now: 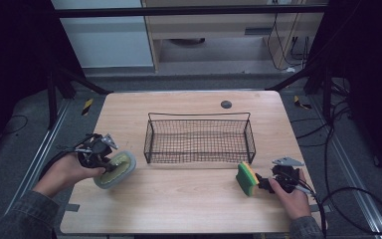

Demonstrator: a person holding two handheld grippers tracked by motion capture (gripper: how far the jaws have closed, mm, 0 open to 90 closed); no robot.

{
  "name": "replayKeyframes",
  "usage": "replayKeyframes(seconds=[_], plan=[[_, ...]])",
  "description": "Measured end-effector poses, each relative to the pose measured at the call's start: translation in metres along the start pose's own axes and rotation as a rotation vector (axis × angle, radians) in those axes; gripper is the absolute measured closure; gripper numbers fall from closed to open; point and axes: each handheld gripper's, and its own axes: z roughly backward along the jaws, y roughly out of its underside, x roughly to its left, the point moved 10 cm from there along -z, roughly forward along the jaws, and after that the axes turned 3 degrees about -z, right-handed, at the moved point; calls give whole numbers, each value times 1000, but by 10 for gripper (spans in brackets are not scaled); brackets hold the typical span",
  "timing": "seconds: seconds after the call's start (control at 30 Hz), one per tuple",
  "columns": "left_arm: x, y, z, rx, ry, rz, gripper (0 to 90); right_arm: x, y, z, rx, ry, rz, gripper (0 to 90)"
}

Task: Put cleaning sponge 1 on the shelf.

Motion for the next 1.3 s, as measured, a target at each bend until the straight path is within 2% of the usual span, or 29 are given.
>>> replayKeyframes(seconds=[0.07, 0.1, 0.13, 0.3, 0.4, 0.63, 0.77, 0.93, 1.03, 1.13, 1.2, 1.3], plan=[[0, -3, 3, -11, -8, -13, 707, 0, 0, 0, 0, 0, 0, 6], [0, -7, 6, -17, -23, -41, 707, 0, 0, 0, 0, 0, 0, 5], [0, -7, 6, -17, -23, -41, 707, 0, 0, 0, 0, 0, 0, 5], [2, -26, 19, -36, -79, -107, 707, 0, 0, 0, 0, 0, 1, 5], [2, -33, 20, -41, -84, -118, 708, 0, 0, 0, 0, -2, 2, 5], [5, -55, 20, -47, -82, -169, 708, 0, 0, 0, 0, 1, 2, 6], [7, -68, 18, -31, -80, -218, 708, 0, 0, 0, 1, 1, 0, 6], [11, -83, 23, -14, -114, -286, 709, 0, 0, 0, 0, 2, 4, 6], [13, -94, 28, -25, -129, -319, 708, 0, 0, 0, -2, 2, 5, 6], [15, -102, 27, -26, -139, -332, 708, -1, 0, 0, -2, 3, 8, 8], [19, -107, 25, -9, -160, -340, 708, -1, 0, 0, -2, 4, 9, 8], [28, -113, 26, -13, -209, -332, 709, 0, 0, -1, -1, -1, 12, 8]])
